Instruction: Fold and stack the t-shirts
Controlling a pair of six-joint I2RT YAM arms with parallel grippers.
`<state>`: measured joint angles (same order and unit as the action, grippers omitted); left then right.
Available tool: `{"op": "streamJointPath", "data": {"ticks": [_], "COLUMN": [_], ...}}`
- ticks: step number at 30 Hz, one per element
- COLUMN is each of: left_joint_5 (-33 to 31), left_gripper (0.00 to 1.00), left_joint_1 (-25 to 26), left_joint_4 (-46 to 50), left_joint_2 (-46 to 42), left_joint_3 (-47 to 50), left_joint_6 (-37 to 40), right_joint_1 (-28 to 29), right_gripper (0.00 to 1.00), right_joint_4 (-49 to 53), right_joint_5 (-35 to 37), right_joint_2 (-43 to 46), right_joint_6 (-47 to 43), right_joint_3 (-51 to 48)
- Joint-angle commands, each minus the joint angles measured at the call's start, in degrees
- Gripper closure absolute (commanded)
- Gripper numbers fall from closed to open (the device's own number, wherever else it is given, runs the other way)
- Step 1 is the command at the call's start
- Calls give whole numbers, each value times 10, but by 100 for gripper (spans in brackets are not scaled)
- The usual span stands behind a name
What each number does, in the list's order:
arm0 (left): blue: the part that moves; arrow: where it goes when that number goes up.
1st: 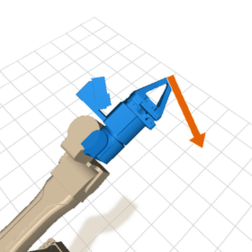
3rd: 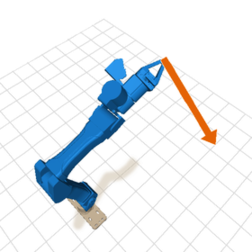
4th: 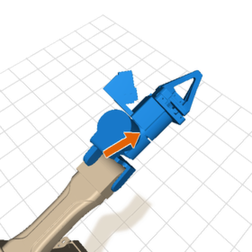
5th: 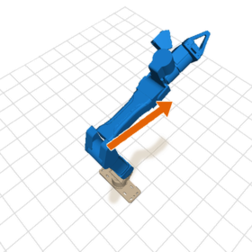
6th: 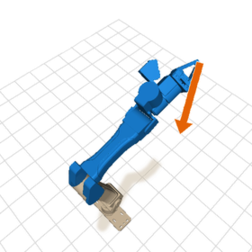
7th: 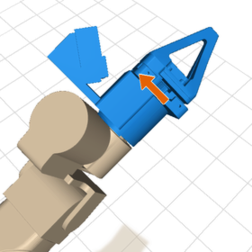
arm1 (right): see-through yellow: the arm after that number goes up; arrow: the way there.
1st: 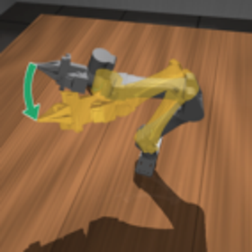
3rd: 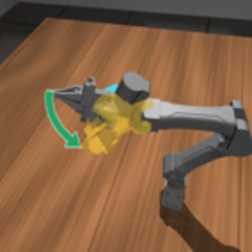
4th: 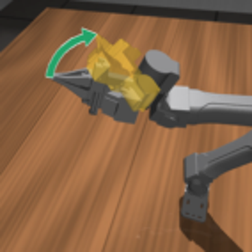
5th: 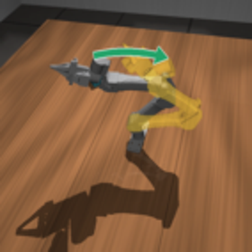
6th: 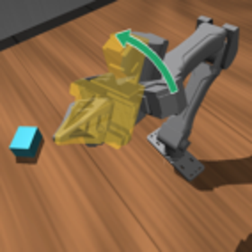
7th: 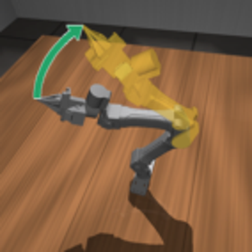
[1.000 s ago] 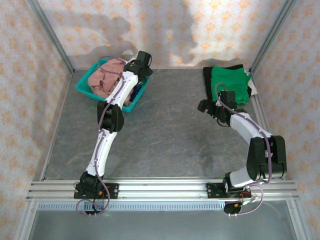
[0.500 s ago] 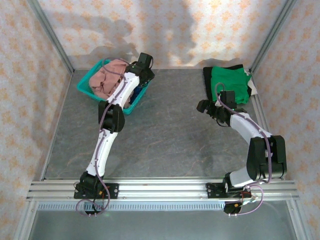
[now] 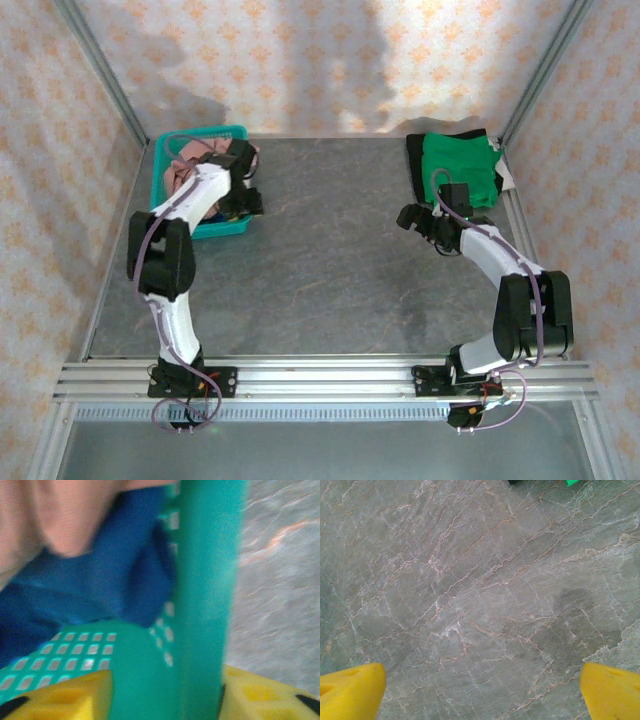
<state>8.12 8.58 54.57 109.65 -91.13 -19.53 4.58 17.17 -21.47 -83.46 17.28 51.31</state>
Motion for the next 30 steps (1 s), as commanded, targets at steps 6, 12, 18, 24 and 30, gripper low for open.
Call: {"op": "streamJointPath", "data": {"ticks": [6, 12, 18, 24, 30], "left_joint_5": [-4, -35, -59, -58, -79], "left_gripper": [24, 31, 48, 50, 45], "left_joint_1": [28, 30, 22, 5, 1], "left_joint_4": [5, 30, 45, 38, 62], "left_joint_2": [-8, 100, 123, 101, 83], "left_joint_3": [-61, -123, -134, -109, -111], "left_joint_6": [4, 5, 20, 36, 39], "right_joint_1": [0, 0, -3, -3, -3], "right_gripper": [1, 1, 1, 1, 1], "right_joint_4": [11, 15, 53, 39, 38], "right_joint_5": [5, 16, 69, 48, 42], "right_joint_2": [29, 33, 32, 25, 4], "right_joint_6": [12, 5, -10, 0, 6], "right_joint_3": [-16, -25, -13, -17, -12]}}
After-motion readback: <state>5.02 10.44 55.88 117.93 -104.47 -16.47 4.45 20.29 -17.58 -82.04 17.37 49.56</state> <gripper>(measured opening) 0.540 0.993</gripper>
